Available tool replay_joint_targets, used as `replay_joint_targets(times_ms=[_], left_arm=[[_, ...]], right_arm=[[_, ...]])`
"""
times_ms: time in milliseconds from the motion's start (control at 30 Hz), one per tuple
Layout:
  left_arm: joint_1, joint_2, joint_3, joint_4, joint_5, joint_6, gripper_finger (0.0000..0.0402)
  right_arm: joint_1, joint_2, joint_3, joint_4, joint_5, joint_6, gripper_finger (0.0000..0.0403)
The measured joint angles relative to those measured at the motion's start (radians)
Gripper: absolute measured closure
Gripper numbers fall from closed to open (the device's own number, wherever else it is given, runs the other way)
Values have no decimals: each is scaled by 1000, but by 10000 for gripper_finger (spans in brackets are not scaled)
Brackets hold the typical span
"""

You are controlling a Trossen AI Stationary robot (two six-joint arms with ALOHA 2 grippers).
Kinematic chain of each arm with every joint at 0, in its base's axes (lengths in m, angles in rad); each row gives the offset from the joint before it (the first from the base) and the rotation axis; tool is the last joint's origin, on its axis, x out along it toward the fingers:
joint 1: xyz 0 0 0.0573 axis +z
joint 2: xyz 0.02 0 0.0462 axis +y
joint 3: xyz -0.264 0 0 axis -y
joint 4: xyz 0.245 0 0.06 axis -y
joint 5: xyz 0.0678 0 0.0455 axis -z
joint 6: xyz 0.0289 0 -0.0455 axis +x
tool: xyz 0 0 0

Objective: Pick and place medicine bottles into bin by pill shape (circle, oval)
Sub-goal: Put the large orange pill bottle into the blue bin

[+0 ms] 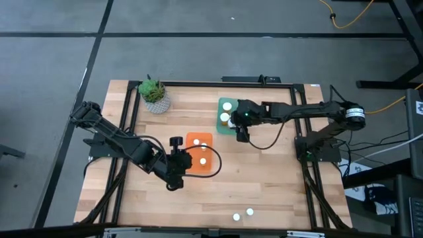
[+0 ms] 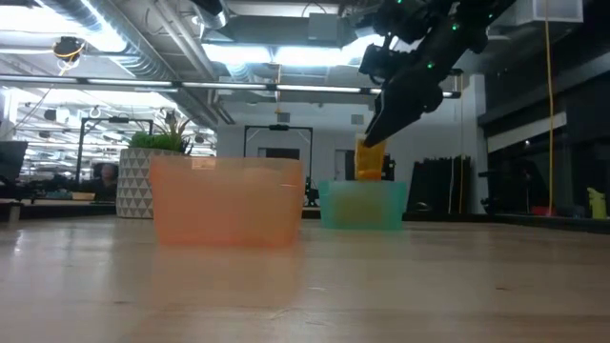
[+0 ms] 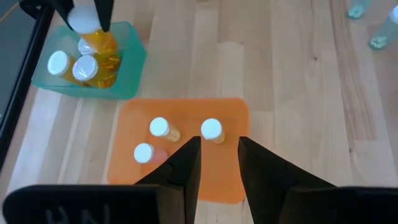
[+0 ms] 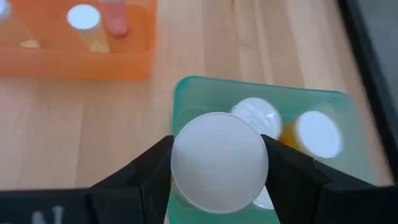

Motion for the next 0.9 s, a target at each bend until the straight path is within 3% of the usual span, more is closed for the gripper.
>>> replay_joint_targets(times_ms=[900], left_arm=[[0, 0, 0, 4, 0, 0, 302]], right_arm=[[-76, 147, 0, 67, -88, 4, 181]])
